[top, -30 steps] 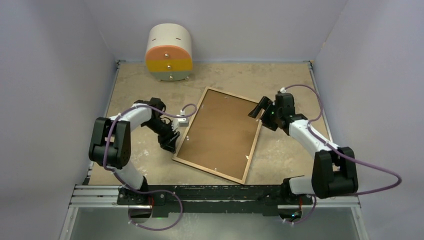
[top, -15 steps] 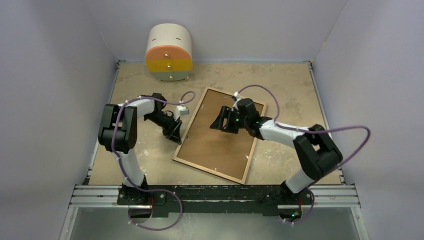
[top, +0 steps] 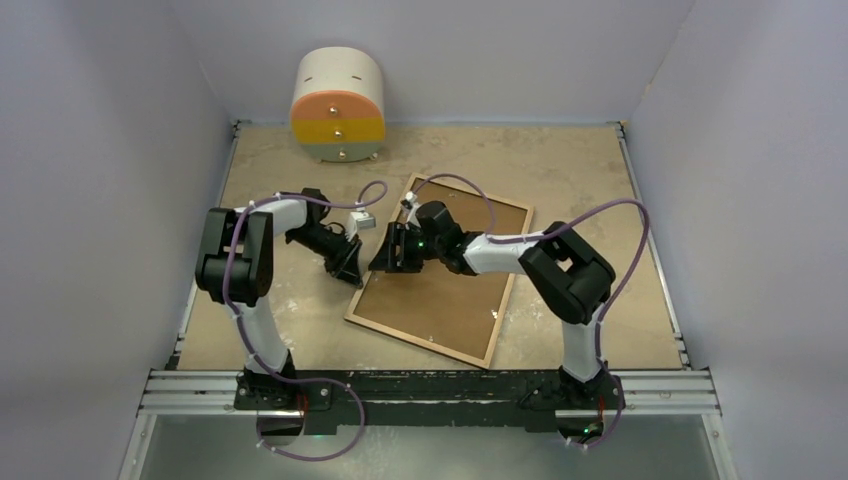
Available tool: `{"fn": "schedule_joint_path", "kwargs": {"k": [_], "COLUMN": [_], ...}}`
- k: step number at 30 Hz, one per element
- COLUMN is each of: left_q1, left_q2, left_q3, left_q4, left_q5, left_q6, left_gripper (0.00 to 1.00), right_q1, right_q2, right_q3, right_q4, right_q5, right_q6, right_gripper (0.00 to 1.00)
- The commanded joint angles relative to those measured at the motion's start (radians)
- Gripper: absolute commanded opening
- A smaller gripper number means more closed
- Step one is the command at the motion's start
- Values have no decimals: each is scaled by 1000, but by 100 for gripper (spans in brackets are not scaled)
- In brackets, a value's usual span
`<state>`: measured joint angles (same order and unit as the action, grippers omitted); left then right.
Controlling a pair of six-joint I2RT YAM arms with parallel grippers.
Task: Put the photo into the frame
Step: Install the photo frame at the center of the board.
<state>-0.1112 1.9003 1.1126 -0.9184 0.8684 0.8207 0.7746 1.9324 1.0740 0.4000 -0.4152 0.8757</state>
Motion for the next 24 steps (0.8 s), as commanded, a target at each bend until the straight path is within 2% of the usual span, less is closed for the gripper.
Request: {"fn": "schedule_joint_path", "kwargs": {"k": [1,24], "left_q1": [-4,-1], "left_q2": [-4,-15], "left_q3": [-36,-51], "left_q4": [65,81], "left_q5": [-16,-45], "left_q6": [23,36], "left_gripper": [22,18], "right_q1": [19,50], "right_q2": [37,129], "right_q3": [54,102], "right_q4": [18,29], "right_q5": [-12,-25], "right_q6": [13,35], "right_gripper": [60,53]}}
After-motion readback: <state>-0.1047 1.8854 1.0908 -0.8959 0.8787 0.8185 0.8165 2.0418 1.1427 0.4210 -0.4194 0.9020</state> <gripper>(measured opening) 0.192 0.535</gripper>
